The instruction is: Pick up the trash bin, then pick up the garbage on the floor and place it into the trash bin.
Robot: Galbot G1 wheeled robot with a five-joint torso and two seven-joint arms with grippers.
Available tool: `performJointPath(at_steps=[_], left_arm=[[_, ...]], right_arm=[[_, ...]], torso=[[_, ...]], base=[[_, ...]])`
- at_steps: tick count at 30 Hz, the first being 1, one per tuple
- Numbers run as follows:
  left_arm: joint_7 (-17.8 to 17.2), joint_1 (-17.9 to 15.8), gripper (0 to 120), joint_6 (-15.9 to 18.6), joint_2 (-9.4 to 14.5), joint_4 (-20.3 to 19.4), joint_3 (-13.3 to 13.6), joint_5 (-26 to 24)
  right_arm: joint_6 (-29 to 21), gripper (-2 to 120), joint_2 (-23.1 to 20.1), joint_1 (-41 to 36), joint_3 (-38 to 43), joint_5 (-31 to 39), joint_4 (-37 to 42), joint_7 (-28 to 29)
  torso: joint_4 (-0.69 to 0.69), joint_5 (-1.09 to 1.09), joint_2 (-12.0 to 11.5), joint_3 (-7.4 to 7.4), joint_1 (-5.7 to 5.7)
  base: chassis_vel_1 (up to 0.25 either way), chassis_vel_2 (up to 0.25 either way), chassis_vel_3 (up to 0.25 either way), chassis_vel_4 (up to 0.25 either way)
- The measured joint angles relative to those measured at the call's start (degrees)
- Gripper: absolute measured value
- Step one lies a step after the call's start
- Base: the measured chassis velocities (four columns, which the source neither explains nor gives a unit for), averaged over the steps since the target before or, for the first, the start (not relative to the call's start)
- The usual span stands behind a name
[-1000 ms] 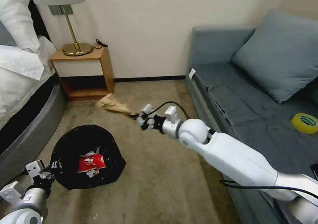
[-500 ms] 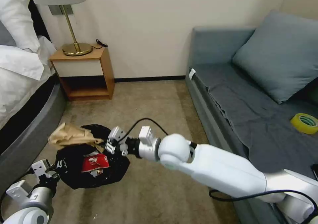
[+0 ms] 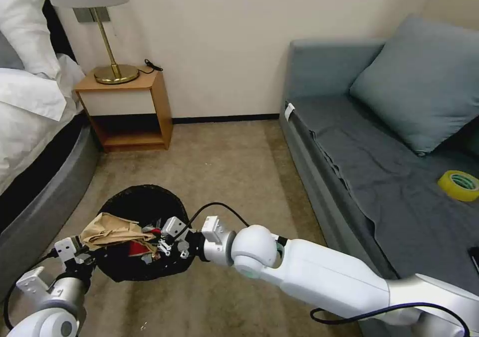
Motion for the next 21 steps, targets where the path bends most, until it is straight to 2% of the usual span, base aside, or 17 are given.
performJointPath(at_steps=[3, 5, 6, 10, 13, 14, 16, 20, 21], left_arm=[[-0.1, 0.1, 4, 0.2, 0.0, -0.1, 0.3, -0.2], [-0.2, 0.1, 4, 0.3, 0.1, -0.1, 0.5, -0.3], [-0.3, 0.0, 4, 0.4, 0.1, -0.1, 0.6, -0.4], [-0.3, -0.1, 4, 0.5, 0.1, -0.1, 0.7, -0.5], [-0.4, -0.3, 4, 0.7, 0.1, -0.2, 0.9, -0.9], [-0.4, -0.3, 4, 0.7, 0.1, -0.2, 0.9, -0.9], [-0.5, -0.3, 4, 0.9, 0.0, -0.2, 0.9, -1.1], [-0.5, -0.3, 4, 1.0, 0.0, -0.2, 0.9, -1.2], [-0.5, -0.2, 4, 1.0, 0.0, -0.2, 0.8, -1.3]], right_arm=[[0.0, 0, 0.0, 0.0, -0.2, -0.2, -0.2, 1.0], [0.0, 5, -0.1, 0.0, -0.3, -0.2, -0.2, 1.6], [-0.1, 13, -0.6, -0.2, -0.4, -0.3, -0.2, 2.3], [-0.1, 20, -0.9, -0.4, -0.3, -0.5, -0.4, 2.6], [-0.7, 39, -1.8, -0.9, 0.4, -0.5, -0.1, 3.7], [-0.7, 39, -1.8, -0.9, 0.4, -0.5, -0.1, 3.7], [-1.1, 48, -2.4, -1.0, 1.0, -0.2, 0.5, 4.5], [-1.3, 57, -3.0, -1.0, 1.4, -0.1, 0.9, 4.9], [-1.3, 66, -3.3, -1.1, 1.9, -0.1, 1.3, 5.5]], torso=[[0.0, 0.0, 0.0, 0.0, 0.0], [0.0, 0.0, 0.0, 0.0, 0.0], [0.0, 0.0, 0.0, 0.0, 0.0], [0.0, 0.0, 0.0, 0.0, 0.0], [0.0, 0.0, 0.0, 0.0, 0.0], [0.0, 0.0, 0.0, 0.0, 0.0], [0.0, 0.0, 0.0, 0.0, 0.0], [0.0, 0.0, 0.0, 0.0, 0.0], [0.0, 0.0, 0.0, 0.0, 0.0]], base=[[0.0, 0.0, 0.0, 0.0], [0.0, 0.0, 0.0, 0.0], [0.0, 0.0, 0.0, 0.0], [0.0, 0.0, 0.0, 0.0], [0.0, 0.0, 0.0, 0.0], [0.0, 0.0, 0.0, 0.0], [0.0, 0.0, 0.0, 0.0], [0.0, 0.0, 0.0, 0.0], [0.0, 0.0, 0.0, 0.0]])
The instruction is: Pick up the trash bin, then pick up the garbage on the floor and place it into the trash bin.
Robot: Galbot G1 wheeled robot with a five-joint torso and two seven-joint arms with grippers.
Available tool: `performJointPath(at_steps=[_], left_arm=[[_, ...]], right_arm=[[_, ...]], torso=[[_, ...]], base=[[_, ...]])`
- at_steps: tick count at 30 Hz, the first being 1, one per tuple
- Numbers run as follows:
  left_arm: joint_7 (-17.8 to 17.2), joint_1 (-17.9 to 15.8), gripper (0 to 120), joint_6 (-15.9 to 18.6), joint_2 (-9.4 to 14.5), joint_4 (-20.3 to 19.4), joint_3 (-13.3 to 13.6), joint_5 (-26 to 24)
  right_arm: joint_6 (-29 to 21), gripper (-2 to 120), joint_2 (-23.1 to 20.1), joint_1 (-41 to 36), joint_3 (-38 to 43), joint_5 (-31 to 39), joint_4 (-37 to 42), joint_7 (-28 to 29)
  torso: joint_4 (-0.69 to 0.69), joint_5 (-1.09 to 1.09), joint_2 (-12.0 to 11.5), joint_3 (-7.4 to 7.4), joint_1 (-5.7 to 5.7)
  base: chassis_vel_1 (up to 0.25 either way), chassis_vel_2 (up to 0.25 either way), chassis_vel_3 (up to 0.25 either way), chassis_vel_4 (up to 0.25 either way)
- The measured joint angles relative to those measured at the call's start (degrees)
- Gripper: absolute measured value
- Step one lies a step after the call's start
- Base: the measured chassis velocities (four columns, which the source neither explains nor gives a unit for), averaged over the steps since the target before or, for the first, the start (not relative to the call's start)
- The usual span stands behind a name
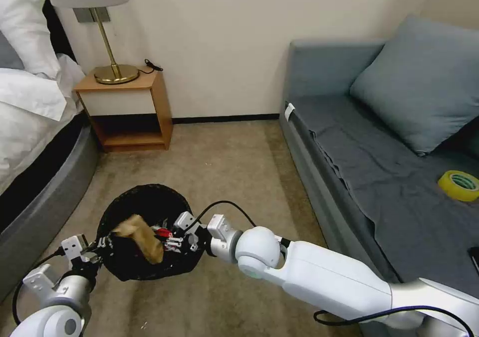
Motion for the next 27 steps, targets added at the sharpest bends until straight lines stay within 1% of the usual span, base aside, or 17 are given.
performJointPath(at_steps=[2, 3, 5, 7, 8, 10, 14, 15, 16, 17, 18, 20, 22, 24, 25, 26, 27], left_arm=[[0.0, 0.1, 4, 0.0, 0.0, 0.0, -0.1, -0.1], [0.0, 0.1, 4, 0.0, 0.0, 0.0, -0.1, -0.1], [-0.1, 0.2, 4, 0.0, 0.0, 0.1, -0.3, -0.5], [-0.2, 0.2, 4, 0.0, 0.0, 0.1, -0.3, -0.6], [-0.2, 0.2, 4, 0.0, 0.0, 0.1, -0.3, -0.8], [-0.4, 0.3, 4, 0.0, 0.0, 0.3, -0.4, -1.3], [-1.0, 0.4, 4, 0.5, -0.1, 0.5, -0.4, -2.4], [-1.4, 0.4, 4, 0.8, -0.2, 0.8, -0.5, -3.2], [-1.4, 0.4, 4, 0.8, -0.2, 0.8, -0.5, -3.2], [-1.8, 0.4, 4, 1.0, -0.3, 1.2, -0.5, -3.8], [-2.1, 0.5, 4, 1.1, -0.5, 1.6, -0.5, -4.3], [-3.0, 0.7, 4, 1.2, -1.2, 3.0, -0.5, -5.6], [-3.2, 0.7, 4, 1.2, -1.3, 3.4, -0.4, -5.8], [-3.8, 0.5, 4, 1.2, -1.7, 4.6, 0.0, -6.7], [-4.1, 0.2, 4, 1.2, -1.9, 5.5, 0.4, -7.3], [-4.1, 0.2, 4, 1.2, -1.9, 5.5, 0.4, -7.3], [-4.3, 0.1, 4, 1.1, -2.0, 6.2, 0.7, -7.7]], right_arm=[[-0.1, 70, -0.2, -0.4, 1.1, 0.0, 0.6, 0.7], [-0.1, 70, -0.2, -0.4, 1.1, 0.0, 0.6, 0.7], [-0.1, 81, -0.6, -0.9, 2.6, -0.3, 1.4, 2.0], [-0.1, 83, -1.0, -1.1, 3.1, -0.5, 1.8, 2.5], [-0.1, 90, -1.2, -1.1, 3.4, -0.6, 2.0, 2.8], [-0.1, 98, -2.3, -1.5, 4.6, -1.3, 2.8, 3.6], [0.1, 100, -4.4, -2.3, 6.9, -3.6, 3.9, 4.0], [0.9, 100, -6.4, -3.3, 9.2, -6.0, 4.9, 4.0], [0.9, 100, -6.4, -3.3, 9.2, -6.0, 4.9, 4.0], [1.5, 100, -7.7, -4.3, 11.0, -7.4, 5.7, 4.3], [2.1, 100, -9.1, -5.6, 13.4, -8.9, 6.7, 4.8], [4.3, 100, -12.6, -11.4, 21.0, -13.8, 10.8, 7.8], [4.6, 100, -13.2, -13.1, 22.7, -14.9, 11.8, 8.7], [5.9, 100, -14.6, -19.1, 27.6, -18.9, 14.4, 10.8], [7.1, 100, -14.9, -24.3, 32.7, -21.4, 16.2, 12.0], [7.1, 100, -14.9, -24.3, 32.7, -21.4, 16.2, 12.0], [7.3, 100, -14.7, -27.4, 36.0, -21.8, 17.2, 12.6]], torso=[[0.0, 0.0, 0.0, 0.0, 0.0], [0.0, 0.0, 0.0, 0.0, 0.0], [0.01, 0.01, 0.0, 0.0, 0.0], [0.01, 0.01, 0.0, 0.0, 0.0], [0.01, 0.01, 0.0, 0.0, 0.0], [0.01, 0.01, 0.0, 0.0, 0.0], [0.01, 0.01, 0.0, 0.0, 0.0], [0.0, 0.01, 0.0, 0.0, 0.0], [0.0, 0.01, 0.0, 0.0, 0.0], [0.0, 0.01, 0.0, 0.0, 0.0], [-0.01, 0.01, 0.0, 0.0, 0.0], [0.0, 0.02, 0.0, 0.0, 0.0], [0.0, 0.01, 0.0, 0.0, 0.0], [-0.01, 0.02, 0.0, 0.0, 0.0], [0.0, 0.01, 0.0, 0.0, 0.0], [0.0, 0.01, 0.0, 0.0, 0.0], [-0.01, 0.01, 0.0, 0.0, 0.0]], base=[[0.0, 0.0, 0.0, 0.0], [0.0, 0.0, 0.0, 0.0], [0.0, 0.0, 0.0, 0.0], [0.0, 0.0, 0.0, 0.0], [0.0, 0.0, 0.0, 0.0], [0.0, 0.0, 0.0, 0.0], [0.0, 0.0, 0.0, 0.0], [0.0, 0.0, 0.0, 0.0], [0.0, 0.0, 0.0, 0.0], [0.0, 0.0, 0.0, 0.0], [0.0, 0.0, 0.0, 0.0], [0.0, 0.0, 0.0, 0.0], [0.0, 0.0, 0.0, 0.0], [0.0, 0.0, 0.0, 0.0], [0.0, 0.0, 0.0, 0.0], [0.0, 0.0, 0.0, 0.0], [0.0, 0.0, 0.0, 0.0]])
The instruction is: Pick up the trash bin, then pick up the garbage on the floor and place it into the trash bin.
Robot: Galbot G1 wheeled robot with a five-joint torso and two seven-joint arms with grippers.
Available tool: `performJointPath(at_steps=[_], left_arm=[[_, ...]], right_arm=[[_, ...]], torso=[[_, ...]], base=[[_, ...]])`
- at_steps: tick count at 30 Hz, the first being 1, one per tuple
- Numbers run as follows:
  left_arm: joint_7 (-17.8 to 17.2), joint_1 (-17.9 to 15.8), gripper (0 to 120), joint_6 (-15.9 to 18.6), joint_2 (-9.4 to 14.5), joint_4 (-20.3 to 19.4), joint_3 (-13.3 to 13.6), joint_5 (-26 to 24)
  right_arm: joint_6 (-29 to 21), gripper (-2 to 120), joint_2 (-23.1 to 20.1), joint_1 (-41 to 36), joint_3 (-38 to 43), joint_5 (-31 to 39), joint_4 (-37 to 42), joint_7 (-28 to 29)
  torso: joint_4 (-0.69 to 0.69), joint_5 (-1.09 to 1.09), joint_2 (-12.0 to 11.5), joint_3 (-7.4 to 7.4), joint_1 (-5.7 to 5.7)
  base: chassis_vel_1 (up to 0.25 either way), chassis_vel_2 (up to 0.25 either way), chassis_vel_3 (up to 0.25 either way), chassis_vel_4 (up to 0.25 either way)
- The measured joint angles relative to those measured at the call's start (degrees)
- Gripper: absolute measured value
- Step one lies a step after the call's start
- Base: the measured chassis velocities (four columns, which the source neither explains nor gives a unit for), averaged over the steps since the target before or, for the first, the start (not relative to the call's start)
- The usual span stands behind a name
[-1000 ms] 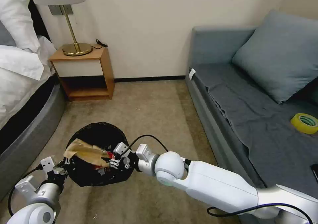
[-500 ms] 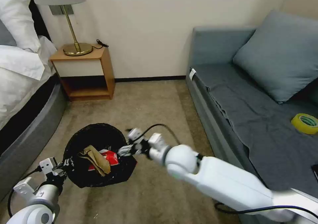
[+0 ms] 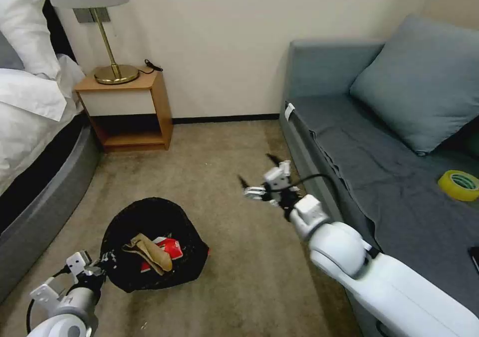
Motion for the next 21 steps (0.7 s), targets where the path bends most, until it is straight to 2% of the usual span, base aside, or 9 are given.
performJointPath(at_steps=[2, 3, 6, 9, 11, 21], left_arm=[[-0.3, -0.2, 4, -0.2, -0.1, 1.3, 0.6, -0.9], [-0.3, -0.2, 4, -0.2, -0.1, 1.3, 0.6, -0.9], [-1.0, -0.4, 4, -0.5, -0.4, 2.7, 1.1, -1.0], [-1.1, -0.4, 4, -0.8, -0.4, 3.1, 1.2, -0.9], [-1.0, -0.6, 4, -1.7, -0.4, 4.1, 1.3, -0.8], [1.0, -0.2, 4, -3.3, 0.0, 5.4, 0.9, -0.4]], right_arm=[[0.2, 100, 0.6, -5.8, 7.1, -0.6, 2.4, 0.4], [0.2, 100, 0.6, -5.8, 7.1, -0.6, 2.4, 0.4], [0.3, 100, 2.4, -14.3, 15.7, -1.5, 5.1, 0.2], [0.3, 100, 3.5, -17.9, 17.9, -1.7, 5.9, 0.2], [0.9, 100, 7.3, -26.2, 22.5, -4.3, 7.7, -0.4], [3.2, 100, 12.4, -34.6, 25.8, -9.2, 9.1, -1.2]], torso=[[0.0, -0.02, 0.0, 0.0, 0.0], [0.0, -0.02, 0.0, 0.0, 0.0], [0.01, -0.02, 0.0, -0.01, -0.01], [0.0, -0.01, 0.0, 0.0, 0.0], [0.0, -0.02, 0.0, -0.01, 0.0], [0.01, -0.02, 0.0, 0.0, 0.0]], base=[[0.0, 0.0, 0.0, 0.0], [0.0, 0.0, 0.0, 0.0], [0.0, 0.0, 0.0, 0.0], [0.0, 0.0, 0.0, 0.0], [0.0, 0.0, 0.0, 0.0], [0.0, 0.0, 0.0, 0.0]])
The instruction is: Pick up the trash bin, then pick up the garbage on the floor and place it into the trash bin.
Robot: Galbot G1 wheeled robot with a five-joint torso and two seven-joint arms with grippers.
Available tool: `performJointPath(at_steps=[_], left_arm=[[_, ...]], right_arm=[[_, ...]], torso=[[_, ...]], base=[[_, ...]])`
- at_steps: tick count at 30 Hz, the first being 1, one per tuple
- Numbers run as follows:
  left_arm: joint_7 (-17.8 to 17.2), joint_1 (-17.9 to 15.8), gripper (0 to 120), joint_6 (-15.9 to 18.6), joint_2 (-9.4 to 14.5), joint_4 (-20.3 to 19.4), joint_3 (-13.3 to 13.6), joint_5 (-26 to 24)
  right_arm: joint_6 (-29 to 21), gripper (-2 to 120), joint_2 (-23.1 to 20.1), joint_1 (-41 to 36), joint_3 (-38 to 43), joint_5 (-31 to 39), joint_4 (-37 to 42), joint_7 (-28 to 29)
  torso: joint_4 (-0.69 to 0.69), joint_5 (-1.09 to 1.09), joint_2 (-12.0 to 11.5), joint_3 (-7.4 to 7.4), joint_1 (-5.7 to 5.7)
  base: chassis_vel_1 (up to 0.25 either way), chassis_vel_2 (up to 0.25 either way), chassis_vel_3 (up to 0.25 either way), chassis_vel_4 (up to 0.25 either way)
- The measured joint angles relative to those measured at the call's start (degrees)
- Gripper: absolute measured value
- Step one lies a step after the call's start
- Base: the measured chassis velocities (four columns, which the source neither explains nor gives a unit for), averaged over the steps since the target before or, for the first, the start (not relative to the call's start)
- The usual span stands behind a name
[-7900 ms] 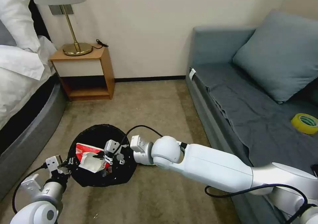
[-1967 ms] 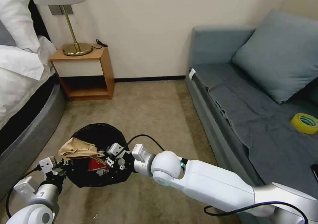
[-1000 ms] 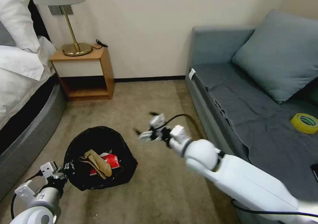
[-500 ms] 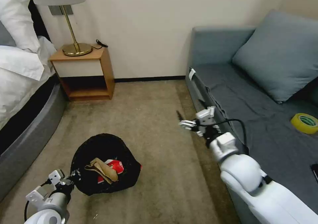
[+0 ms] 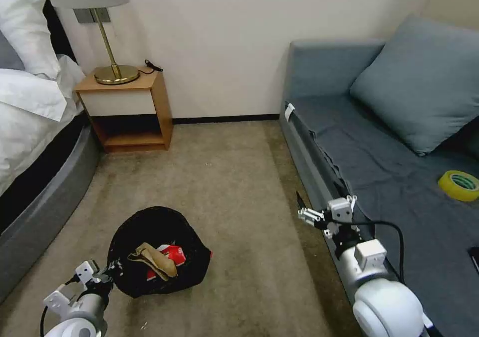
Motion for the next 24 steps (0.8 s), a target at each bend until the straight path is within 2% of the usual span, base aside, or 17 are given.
performJointPath(at_steps=[6, 13, 15, 16, 17, 20, 21, 23, 24], left_arm=[[0.9, 0.2, 4, -0.5, 0.1, 1.3, -0.6, -0.2], [1.3, 0.2, 5, -1.2, 0.3, 1.7, -0.7, -0.8], [1.8, 0.5, 15, -1.9, 0.3, 1.1, -1.1, -0.9], [1.8, 0.5, 15, -1.9, 0.3, 1.1, -1.1, -0.9], [2.1, 0.7, 20, -2.3, 0.3, 0.6, -1.3, -0.8], [4.6, 0.9, 33, -5.5, 0.6, -0.7, -2.0, 1.5], [4.6, 0.9, 33, -5.5, 0.6, -0.7, -2.0, 1.5], [7.5, 0.9, 43, -8.6, 0.8, -1.3, -2.5, 3.9], [7.5, 0.9, 43, -8.6, 0.8, -1.3, -2.5, 3.9]], right_arm=[[2.0, 100, 2.6, -4.2, 1.9, -2.0, 1.1, -1.2], [2.5, 100, 4.0, -5.0, 2.0, -2.4, 1.5, -2.0], [2.5, 100, 4.5, -5.1, 2.0, -2.5, 1.6, -2.3], [2.5, 100, 4.5, -5.1, 2.0, -2.5, 1.6, -2.3], [2.5, 100, 4.6, -5.1, 2.0, -2.6, 1.6, -2.4], [2.7, 100, 5.2, -5.5, 2.2, -2.8, 1.6, -3.0], [2.7, 100, 5.2, -5.5, 2.2, -2.8, 1.6, -3.0], [2.7, 100, 5.7, -5.5, 2.3, -2.9, 1.6, -3.1], [2.7, 100, 5.7, -5.5, 2.3, -2.9, 1.6, -3.1]], torso=[[0.0, 0.01, 0.0, 0.0, 0.0], [0.0, 0.0, 0.0, 0.0, 0.0], [0.0, -0.02, 0.0, 0.0, 0.0], [0.0, -0.02, 0.0, 0.0, 0.0], [0.0, -0.01, 0.0, 0.0, 0.0], [0.0, -0.01, 0.0, 0.0, 0.0], [0.0, -0.01, 0.0, 0.0, 0.0], [0.0, 0.0, 0.0, 0.0, 0.0], [0.0, 0.0, 0.0, 0.0, 0.0]], base=[[0.0, 0.0, 0.0, 0.0], [0.0, 0.0, 0.0, 0.0], [0.0, 0.0, 0.0, 0.0], [0.0, 0.0, 0.0, 0.0], [0.0, 0.0, 0.0, 0.0], [0.0, 0.0, 0.0, 0.0], [0.0, 0.0, 0.0, 0.0], [0.0, 0.0, 0.0, 0.0], [0.0, 0.0, 0.0, 0.0]])
